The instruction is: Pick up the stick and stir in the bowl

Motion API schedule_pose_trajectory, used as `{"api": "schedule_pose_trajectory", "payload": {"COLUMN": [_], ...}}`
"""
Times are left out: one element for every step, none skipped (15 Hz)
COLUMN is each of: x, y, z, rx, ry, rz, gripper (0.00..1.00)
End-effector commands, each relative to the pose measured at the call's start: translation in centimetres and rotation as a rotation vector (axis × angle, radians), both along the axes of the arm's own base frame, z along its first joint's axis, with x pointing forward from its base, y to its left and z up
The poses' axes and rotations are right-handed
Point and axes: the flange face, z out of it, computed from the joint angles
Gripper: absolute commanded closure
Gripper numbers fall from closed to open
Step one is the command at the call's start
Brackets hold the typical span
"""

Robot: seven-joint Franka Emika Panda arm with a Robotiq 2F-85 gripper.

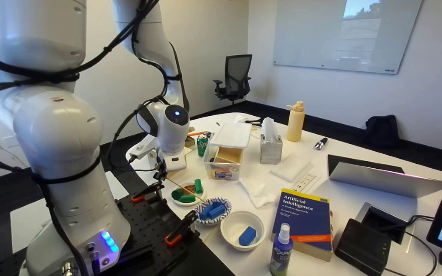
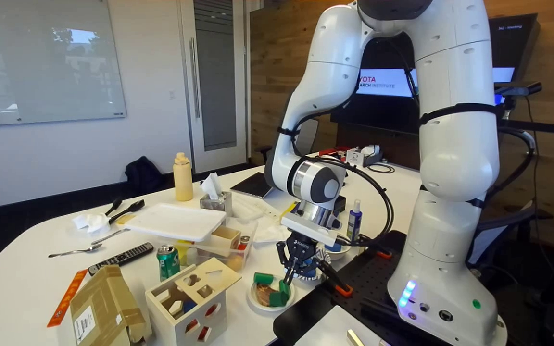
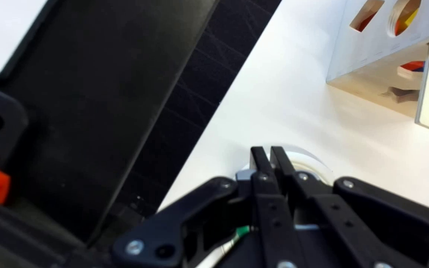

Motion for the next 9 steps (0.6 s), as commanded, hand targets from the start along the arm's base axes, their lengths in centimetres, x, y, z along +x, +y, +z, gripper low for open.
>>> {"api": "schedule_pose_trajectory", "payload": {"x": [-0.8,-0.6,-0.4,-0.1,0.2,0.6,1.2,1.7,2.0], "y": [-1.5,-1.7,-1.8,-2.0,-2.2,-2.4,-2.8,-3.5,-4.2], "z": [0.3,0.5,0.6,0.8,1.0,1.3,1.2,1.0,1.0], "rx": [-0.035,-0.045,-0.053,-0.065,-0.071,-0.078,-0.097,-0.114,-0.118], "ry": [-0.007,-0.009,-0.01,-0.012,-0.017,-0.022,-0.025,-0.027,-0.031], "rz": [-0.034,-0.038,-0.039,-0.035,-0.033,-0.026,-0.016,-0.003,0.008], "gripper": [0.98,0.98,0.98,0.98,0.98,0.98,0.98,0.98,0.98]}}
